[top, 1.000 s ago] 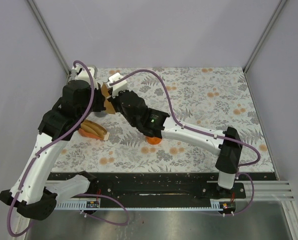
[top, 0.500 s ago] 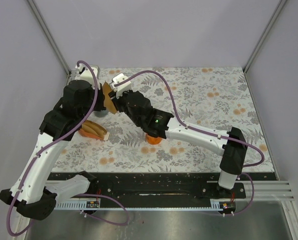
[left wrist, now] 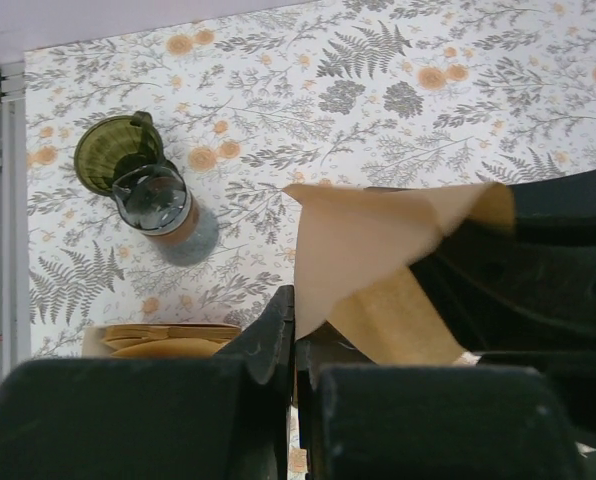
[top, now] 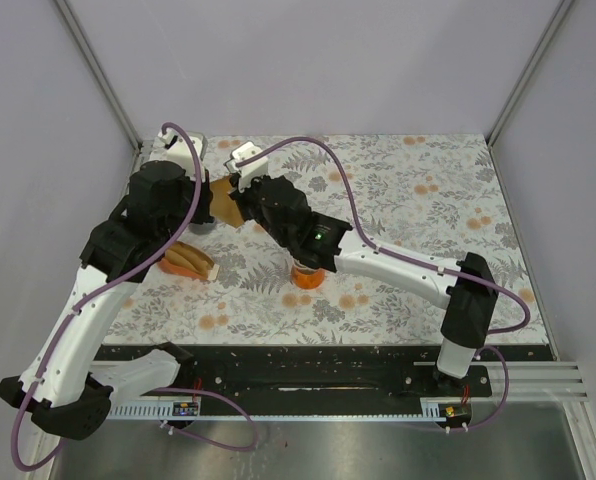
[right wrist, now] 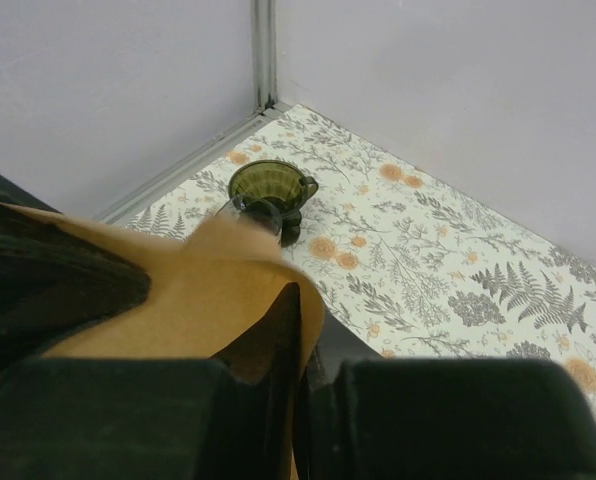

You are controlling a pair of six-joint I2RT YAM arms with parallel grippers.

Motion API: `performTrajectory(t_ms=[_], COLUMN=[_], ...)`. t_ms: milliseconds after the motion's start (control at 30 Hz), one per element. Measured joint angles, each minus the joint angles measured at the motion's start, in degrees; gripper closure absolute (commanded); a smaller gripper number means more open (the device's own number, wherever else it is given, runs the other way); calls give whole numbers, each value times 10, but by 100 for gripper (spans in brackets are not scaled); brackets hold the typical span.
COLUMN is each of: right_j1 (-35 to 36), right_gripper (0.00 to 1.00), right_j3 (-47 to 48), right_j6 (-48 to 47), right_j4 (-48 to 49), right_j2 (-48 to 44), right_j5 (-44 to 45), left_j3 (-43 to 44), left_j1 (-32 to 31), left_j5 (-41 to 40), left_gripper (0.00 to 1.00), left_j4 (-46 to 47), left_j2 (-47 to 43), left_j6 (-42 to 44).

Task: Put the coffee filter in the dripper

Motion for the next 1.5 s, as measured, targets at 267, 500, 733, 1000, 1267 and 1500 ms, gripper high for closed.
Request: performTrajectory(t_ms=[267, 500, 733, 1000, 1267, 1500], right_j1=[-10, -11, -17, -23, -23, -23], right_gripper=[100, 100, 100, 100, 100, 100], right_j3=[-35, -38, -38, -38, -39, -52], right_j6=[7, 5, 8, 30, 50, 57], right_j4=[0, -4, -18, -16, -14, -9], right_j2=[-32, -44, -44, -44, -50, -71], right_j5=[-3, -6, -10, -14, -17, -14], left_j3=[-6, -11, -11, -12, -21, -24], left_j1=[-3, -6, -5, -5, -5, -5], left_j5=[-30, -32, -3, 24, 36, 36], left_gripper=[100, 95, 66, 57, 55, 98], left_j4=[15, 35, 33, 32, 34, 35], left_j2=[2, 2, 2, 5, 16, 20], left_j6=[35, 50, 40, 24, 22, 19])
